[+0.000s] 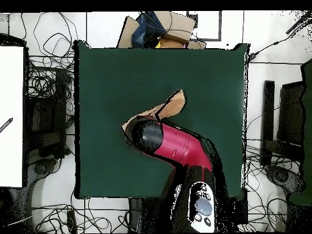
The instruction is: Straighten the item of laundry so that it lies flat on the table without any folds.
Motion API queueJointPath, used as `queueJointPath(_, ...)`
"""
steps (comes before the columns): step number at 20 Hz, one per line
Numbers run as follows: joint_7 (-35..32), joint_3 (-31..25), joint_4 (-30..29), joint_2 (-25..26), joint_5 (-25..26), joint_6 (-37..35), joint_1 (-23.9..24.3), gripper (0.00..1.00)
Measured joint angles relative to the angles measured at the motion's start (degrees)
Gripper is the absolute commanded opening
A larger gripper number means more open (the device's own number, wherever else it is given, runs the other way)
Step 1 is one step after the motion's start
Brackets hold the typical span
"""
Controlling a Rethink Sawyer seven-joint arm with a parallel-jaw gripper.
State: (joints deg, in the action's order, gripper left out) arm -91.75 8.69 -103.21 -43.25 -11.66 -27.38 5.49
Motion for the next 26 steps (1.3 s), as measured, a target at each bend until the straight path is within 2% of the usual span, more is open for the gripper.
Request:
queueJointPath(13, 0.0, 0.06, 0.3, 0.07, 0.68, -0.23, 0.53, 0.0)
queueJointPath(14, 0.0, 0.22, 0.32, 0.07, 1.22, -0.23, 0.53, 1.0)
queueJointPath(26, 0.0, 1.84, 0.47, 0.04, 2.68, -0.23, 0.4, 1.0)
